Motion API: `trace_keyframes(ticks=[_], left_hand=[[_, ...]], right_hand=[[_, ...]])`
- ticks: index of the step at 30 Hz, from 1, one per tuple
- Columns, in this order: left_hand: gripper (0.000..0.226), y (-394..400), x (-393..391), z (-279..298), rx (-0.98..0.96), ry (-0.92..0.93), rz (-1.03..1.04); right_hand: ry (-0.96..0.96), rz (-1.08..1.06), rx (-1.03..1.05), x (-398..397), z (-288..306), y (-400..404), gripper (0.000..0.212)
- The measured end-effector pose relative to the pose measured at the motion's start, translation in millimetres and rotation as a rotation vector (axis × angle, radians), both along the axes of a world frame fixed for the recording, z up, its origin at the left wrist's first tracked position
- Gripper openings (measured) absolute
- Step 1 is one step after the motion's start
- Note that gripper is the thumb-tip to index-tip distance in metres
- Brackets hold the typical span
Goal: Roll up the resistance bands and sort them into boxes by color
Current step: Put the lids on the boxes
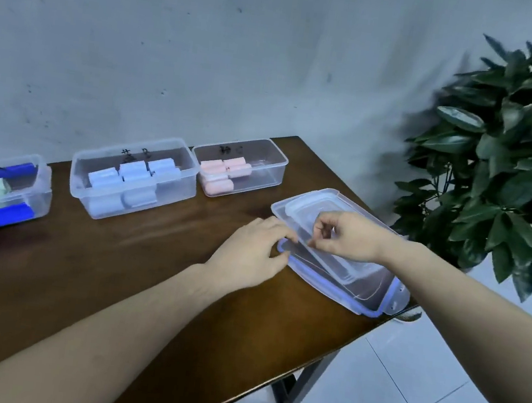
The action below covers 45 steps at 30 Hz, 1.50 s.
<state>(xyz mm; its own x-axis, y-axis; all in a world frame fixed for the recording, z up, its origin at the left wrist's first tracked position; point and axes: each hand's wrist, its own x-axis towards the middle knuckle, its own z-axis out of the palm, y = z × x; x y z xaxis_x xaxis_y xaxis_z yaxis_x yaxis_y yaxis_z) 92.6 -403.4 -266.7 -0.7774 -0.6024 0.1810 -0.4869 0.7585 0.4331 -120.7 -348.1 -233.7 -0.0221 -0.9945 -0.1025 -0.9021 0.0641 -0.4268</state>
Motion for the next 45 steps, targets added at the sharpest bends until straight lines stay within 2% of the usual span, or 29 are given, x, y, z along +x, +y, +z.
trace_keyframes(ticks=[5,11,14,18,21,25,29,32,35,39,43,45], left_hand=[[0.029,-1,-30,-8,0.009,-0.01,0.088],[0.033,0,-44,-12,0.047,0.003,0.151],[0.042,1,-45,-12,0.059,0.023,0.175],[0.06,-3,-39,-9,0.071,0.09,0.188],[0.066,-10,-30,-7,0.083,0.167,0.196],[0.077,-23,-9,-3,0.153,0.334,0.269],[0.084,-38,28,7,0.209,0.608,0.341],[0.081,-48,64,20,0.293,0.8,0.388],[0.061,-63,115,29,0.354,0.808,0.478],[0.028,-75,185,30,0.526,0.822,0.473],[0.023,-78,250,27,0.662,0.931,0.49],[0.022,-80,281,24,0.697,0.999,0.549]], right_hand=[[0.112,0.03,0.024,-22,-6,8,0.029],[0.136,0.099,0.069,-31,-8,6,0.022],[0.241,0.13,0.062,-30,0,6,0.021],[0.523,0.158,-0.106,-23,19,4,0.019],[0.563,0.1,-0.27,-15,34,-1,0.015],[0.6,0.086,-0.42,5,48,-12,0.022],[0.455,0.151,-0.575,40,58,-27,0.023],[0.282,0.182,-0.589,71,65,-37,0.023],[0.056,0.123,-0.486,107,70,-52,0.017],[-0.234,0.111,-0.373,146,71,-77,0.013],[-0.528,0.131,-0.341,198,63,-98,0.002],[-0.627,0.076,-0.382,224,55,-108,0.026]])
